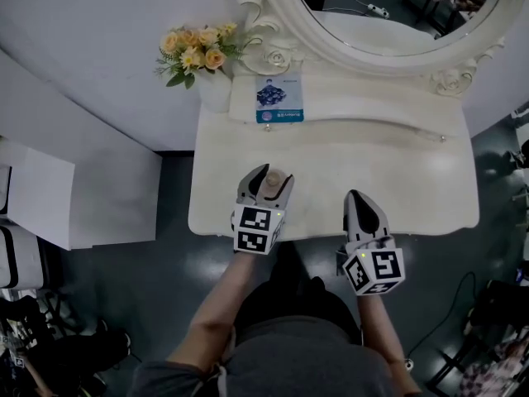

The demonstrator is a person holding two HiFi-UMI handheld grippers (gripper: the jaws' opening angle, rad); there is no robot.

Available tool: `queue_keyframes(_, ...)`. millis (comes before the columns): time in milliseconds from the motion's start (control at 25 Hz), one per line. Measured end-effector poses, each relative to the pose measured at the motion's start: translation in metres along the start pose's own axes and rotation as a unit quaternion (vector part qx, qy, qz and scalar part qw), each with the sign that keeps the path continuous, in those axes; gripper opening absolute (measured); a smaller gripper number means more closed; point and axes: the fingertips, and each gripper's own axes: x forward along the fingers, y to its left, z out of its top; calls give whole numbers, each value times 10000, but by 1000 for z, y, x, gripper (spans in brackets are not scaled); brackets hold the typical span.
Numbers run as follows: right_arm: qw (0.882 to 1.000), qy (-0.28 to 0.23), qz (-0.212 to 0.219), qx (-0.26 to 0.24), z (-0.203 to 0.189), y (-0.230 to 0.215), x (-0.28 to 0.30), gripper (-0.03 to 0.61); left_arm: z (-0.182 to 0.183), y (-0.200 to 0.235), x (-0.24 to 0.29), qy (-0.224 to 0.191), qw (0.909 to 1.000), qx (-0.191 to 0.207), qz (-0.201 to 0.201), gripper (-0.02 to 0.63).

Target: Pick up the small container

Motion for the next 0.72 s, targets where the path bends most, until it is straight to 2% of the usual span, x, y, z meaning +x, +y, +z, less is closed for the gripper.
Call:
queue_keyframes(200,10000,16,-91,21,-2,-4,2,3,1,1,2,74,9999,88,0,202)
queue_keyframes(720,9997,52,-220,82,-6,-2,3,3,2,-5,3,96,9990,395,-208,150)
